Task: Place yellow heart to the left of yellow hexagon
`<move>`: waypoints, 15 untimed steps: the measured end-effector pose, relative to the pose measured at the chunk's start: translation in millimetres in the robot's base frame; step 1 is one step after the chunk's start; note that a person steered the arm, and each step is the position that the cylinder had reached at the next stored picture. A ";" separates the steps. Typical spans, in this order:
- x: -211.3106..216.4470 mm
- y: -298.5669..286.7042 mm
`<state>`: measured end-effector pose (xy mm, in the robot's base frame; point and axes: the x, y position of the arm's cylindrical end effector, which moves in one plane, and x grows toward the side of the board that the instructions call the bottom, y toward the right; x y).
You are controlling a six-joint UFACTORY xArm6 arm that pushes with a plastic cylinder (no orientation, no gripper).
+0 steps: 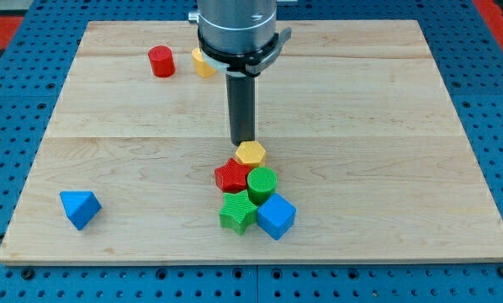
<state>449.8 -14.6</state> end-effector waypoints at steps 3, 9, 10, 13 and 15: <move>-128.1 9.5; -188.9 -66.3; -158.5 -78.6; -132.9 -122.6; -94.5 -112.8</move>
<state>355.3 -127.5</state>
